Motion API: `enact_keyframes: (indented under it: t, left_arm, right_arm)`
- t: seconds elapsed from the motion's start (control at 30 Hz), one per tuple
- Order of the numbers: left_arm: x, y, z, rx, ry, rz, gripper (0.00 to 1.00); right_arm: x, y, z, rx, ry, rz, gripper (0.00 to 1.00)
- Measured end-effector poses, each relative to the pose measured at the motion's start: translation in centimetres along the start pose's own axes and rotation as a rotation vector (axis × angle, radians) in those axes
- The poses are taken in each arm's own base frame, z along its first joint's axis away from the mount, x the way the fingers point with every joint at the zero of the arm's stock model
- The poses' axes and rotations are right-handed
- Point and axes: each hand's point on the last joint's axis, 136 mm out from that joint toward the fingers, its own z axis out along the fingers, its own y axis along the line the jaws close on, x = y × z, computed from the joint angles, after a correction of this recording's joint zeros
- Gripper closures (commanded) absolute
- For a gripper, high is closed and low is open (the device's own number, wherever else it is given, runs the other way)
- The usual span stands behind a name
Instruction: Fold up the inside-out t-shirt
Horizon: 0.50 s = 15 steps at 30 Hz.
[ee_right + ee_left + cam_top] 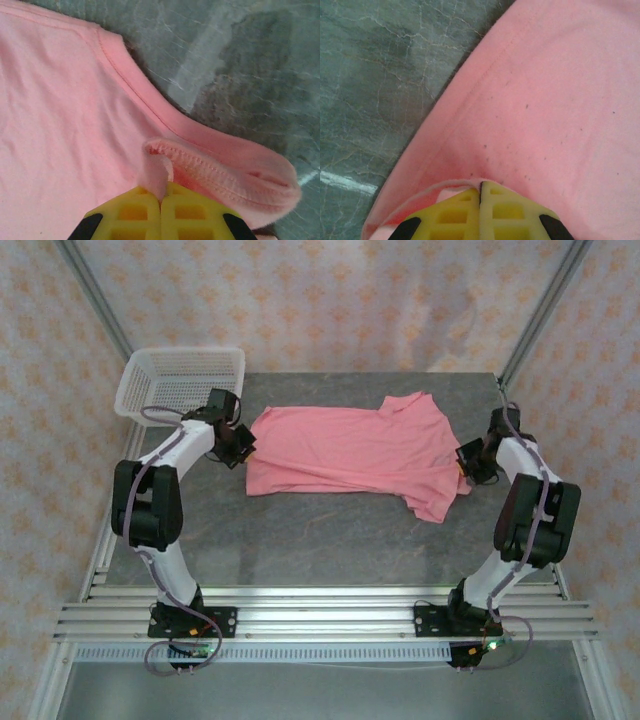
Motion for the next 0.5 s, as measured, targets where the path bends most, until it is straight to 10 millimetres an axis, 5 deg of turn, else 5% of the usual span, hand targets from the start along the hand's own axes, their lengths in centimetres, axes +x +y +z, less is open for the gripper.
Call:
enact_keyframes:
  t: [0.4,0.5]
  left_arm:
    - [-1.7,1.7,3.3,-0.063,0.014,-0.041,1.0]
    - [-1.7,1.9,4.6,-0.077,0.035,-0.033,0.83]
  right_arm:
    - [-0.8,0.9,4.4,0.049,0.061,-0.017,0.99]
    - [-0.7,0.7,5.3,0.073,0.082,-0.021,0.8]
